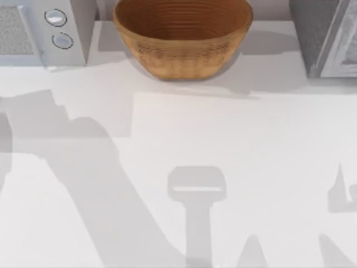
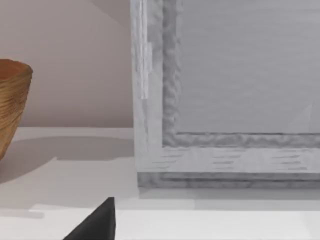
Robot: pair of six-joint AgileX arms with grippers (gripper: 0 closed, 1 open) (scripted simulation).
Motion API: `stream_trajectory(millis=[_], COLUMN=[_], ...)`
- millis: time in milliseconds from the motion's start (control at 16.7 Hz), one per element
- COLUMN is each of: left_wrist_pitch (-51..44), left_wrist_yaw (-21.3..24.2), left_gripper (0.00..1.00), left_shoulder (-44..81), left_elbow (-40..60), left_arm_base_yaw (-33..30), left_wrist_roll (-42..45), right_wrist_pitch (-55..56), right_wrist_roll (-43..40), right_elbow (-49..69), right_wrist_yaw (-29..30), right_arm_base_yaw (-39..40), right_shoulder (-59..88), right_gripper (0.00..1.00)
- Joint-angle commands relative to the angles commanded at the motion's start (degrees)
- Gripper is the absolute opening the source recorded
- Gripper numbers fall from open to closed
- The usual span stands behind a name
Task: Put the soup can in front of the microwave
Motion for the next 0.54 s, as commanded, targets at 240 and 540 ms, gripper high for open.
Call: stream_trajectory(millis=[240,540], left_wrist_pitch=[-4.0,-10.0], left_wrist_yaw=[0.0,0.0], left_gripper=[1.00,1.00], left_shoulder=[0.8,1.3], left_elbow=[4.4,11.3], left_arm_base_yaw=[0.0,-0.1], left_wrist_roll=[0.0,-0.1], right_wrist_pitch=[0.0,0.0], right_wrist_roll=[0.0,0.0], right_elbow=[0.0,0.0], right_wrist_yaw=[0.0,0.0], right_arm_base_yaw=[0.0,0.0], right_shoulder=[0.0,0.0], right_gripper=[1.00,1.00])
